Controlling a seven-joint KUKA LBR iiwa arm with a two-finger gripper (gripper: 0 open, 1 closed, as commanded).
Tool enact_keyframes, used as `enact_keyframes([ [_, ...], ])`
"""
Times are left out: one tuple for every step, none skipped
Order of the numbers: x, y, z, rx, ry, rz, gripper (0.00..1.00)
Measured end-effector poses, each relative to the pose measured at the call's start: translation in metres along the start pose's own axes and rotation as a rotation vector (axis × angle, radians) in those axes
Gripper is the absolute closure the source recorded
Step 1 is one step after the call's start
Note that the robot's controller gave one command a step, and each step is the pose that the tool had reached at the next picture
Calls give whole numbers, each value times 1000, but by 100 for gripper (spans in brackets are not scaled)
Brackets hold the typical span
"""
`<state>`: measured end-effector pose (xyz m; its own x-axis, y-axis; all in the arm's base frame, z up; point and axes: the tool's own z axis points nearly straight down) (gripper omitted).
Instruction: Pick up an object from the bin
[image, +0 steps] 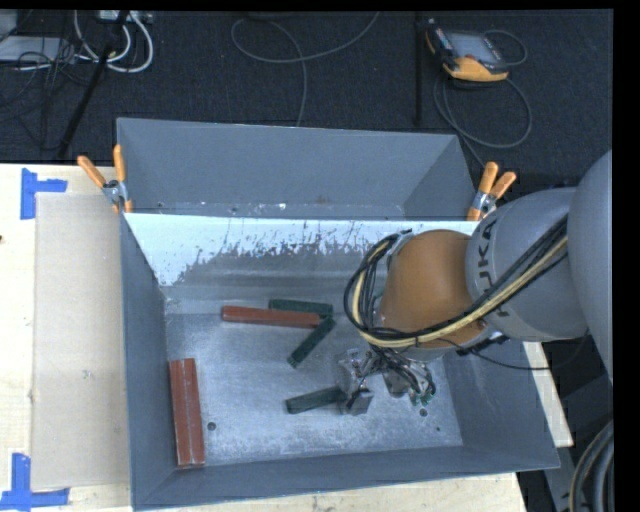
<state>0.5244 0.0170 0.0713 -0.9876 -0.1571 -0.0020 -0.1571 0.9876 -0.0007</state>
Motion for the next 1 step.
enact_keyframes([
  [23,4,-134,0,-5,56,100],
])
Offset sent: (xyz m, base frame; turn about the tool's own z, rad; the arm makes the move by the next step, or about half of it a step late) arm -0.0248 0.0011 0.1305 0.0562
